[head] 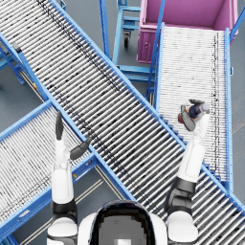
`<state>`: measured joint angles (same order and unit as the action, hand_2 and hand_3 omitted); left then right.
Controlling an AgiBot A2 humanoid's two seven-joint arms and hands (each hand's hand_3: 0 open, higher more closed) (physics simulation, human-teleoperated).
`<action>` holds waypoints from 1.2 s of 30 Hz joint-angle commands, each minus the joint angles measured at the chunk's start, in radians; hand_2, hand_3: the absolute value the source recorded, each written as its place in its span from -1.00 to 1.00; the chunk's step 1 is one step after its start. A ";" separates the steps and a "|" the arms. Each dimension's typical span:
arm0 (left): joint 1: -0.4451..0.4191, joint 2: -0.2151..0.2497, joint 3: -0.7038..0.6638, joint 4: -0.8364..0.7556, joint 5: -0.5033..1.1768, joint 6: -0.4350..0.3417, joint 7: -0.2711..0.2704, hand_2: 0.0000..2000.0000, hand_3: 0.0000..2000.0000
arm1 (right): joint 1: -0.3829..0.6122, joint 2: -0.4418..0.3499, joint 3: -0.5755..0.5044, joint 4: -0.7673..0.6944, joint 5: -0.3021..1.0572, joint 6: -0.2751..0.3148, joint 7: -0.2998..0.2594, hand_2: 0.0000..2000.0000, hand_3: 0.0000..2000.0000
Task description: Pick up the oil and place it on the left assembly line, put the cola on the right, and keep Sprite still
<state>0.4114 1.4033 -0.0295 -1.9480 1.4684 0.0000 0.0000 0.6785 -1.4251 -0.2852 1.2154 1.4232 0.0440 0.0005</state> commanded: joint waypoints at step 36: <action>0.067 0.016 -0.014 0.084 0.000 0.000 0.000 -1.00 -1.00 | -0.236 0.026 0.254 0.582 0.000 -0.044 -0.001 -1.00 -1.00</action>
<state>0.4781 1.4192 -0.0438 -1.8617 1.4683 0.0000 0.0000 0.4389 -1.3995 -0.0298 1.7937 1.4237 0.0000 0.0000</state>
